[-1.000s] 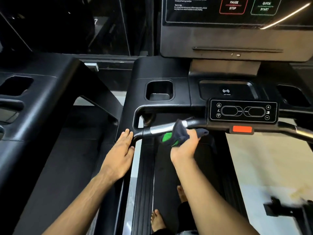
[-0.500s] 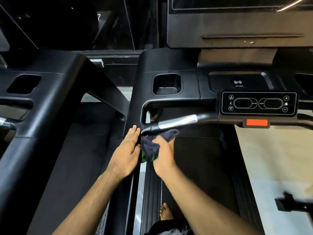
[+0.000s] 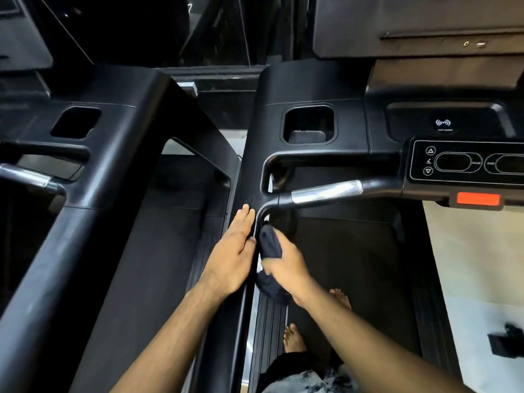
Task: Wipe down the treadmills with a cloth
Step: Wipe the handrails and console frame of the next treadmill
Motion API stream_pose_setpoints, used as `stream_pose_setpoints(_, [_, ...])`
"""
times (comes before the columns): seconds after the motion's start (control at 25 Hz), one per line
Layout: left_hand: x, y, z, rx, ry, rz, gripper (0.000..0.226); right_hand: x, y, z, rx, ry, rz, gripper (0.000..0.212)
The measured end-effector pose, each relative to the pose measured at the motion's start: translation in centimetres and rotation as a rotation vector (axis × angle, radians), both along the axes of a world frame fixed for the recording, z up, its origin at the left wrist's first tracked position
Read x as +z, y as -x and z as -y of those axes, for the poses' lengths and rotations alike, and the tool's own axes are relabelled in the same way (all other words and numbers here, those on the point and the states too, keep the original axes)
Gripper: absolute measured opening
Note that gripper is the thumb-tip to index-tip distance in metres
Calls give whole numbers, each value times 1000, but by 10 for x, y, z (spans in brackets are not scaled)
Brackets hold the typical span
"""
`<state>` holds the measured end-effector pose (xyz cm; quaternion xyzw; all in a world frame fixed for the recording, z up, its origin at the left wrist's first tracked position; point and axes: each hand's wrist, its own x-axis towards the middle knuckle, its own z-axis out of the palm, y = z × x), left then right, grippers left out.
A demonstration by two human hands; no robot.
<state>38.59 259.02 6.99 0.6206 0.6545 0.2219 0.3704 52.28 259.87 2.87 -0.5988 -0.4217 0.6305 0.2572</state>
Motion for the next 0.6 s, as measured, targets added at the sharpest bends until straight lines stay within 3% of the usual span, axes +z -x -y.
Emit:
stream_pose_setpoints(0.08, [0,1,6,7,13,-1,56,-2,2,17,-32,65,-38,60])
stream_pose_setpoints(0.24, [4,1,19,69,36,81,49,8,17,39,-169,58,-308,29])
stream_pose_setpoints(0.4, [6,-2,32,114,49,109,47,-5,27,10,-253,17,-249,50])
stream_pose_setpoints(0.48, [4,-6,36,136,66,95,48,-14,28,6,-302,66,-213,47])
stream_pose_setpoints(0.6, [2,-7,40,140,68,64,53,0,30,43,-202,-64,-175,48])
